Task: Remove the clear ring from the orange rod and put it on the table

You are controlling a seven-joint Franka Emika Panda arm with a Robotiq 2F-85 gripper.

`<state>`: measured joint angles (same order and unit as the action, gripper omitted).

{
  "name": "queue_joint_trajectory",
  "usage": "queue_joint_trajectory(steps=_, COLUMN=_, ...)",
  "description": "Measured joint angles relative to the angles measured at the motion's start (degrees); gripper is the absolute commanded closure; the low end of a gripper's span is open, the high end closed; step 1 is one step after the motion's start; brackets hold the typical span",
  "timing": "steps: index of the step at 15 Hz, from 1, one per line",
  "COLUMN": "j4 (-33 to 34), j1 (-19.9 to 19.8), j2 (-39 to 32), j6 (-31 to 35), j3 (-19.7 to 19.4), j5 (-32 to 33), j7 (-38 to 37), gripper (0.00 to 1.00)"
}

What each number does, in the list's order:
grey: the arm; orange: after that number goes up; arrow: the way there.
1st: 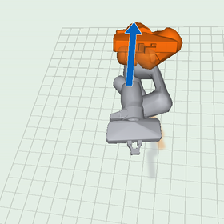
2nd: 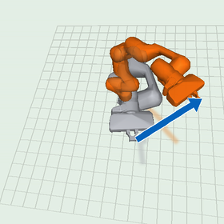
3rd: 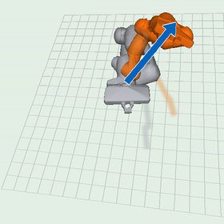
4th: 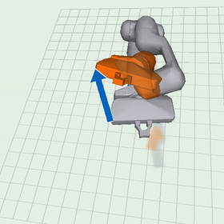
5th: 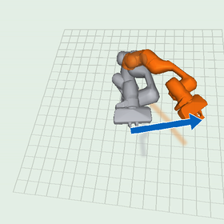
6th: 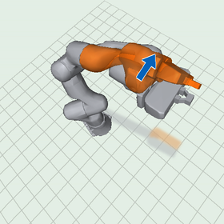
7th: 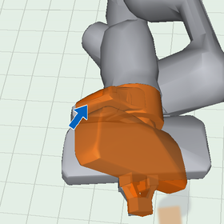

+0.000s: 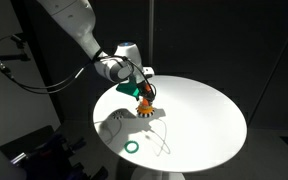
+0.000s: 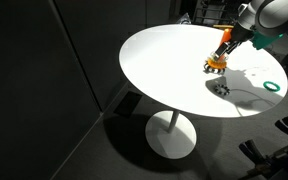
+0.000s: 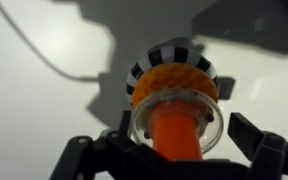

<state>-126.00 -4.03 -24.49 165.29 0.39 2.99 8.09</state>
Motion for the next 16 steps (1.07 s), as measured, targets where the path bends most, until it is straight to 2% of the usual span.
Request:
queue_joint_trajectory(steps=3, j4=0.1, j1=-0.2, j2=0.1, j6=0.2, j3=0.0, j5=0.0, j7=0.0, gripper=0.43)
queue_joint_trajectory(steps=5, j4=0.3, j1=-0.2, j2=0.4, j6=0.3, j3=0.0, j5=0.0, j7=0.0, gripper=0.58)
queue_joint_trajectory(steps=6, j4=0.4, j1=-0.2, j2=0.4, j6=0.3, j3=0.1, j5=0.0, j7=0.0, gripper=0.62)
queue_joint_trajectory(steps=15, j4=0.5, j1=-0.3, j2=0.4, j6=0.3, j3=0.1, j5=0.0, j7=0.0, gripper=0.63)
queue_joint_trajectory(steps=16, j4=0.5, j1=-0.3, j2=0.4, j6=0.3, j3=0.1, j5=0.0, j7=0.0, gripper=0.13)
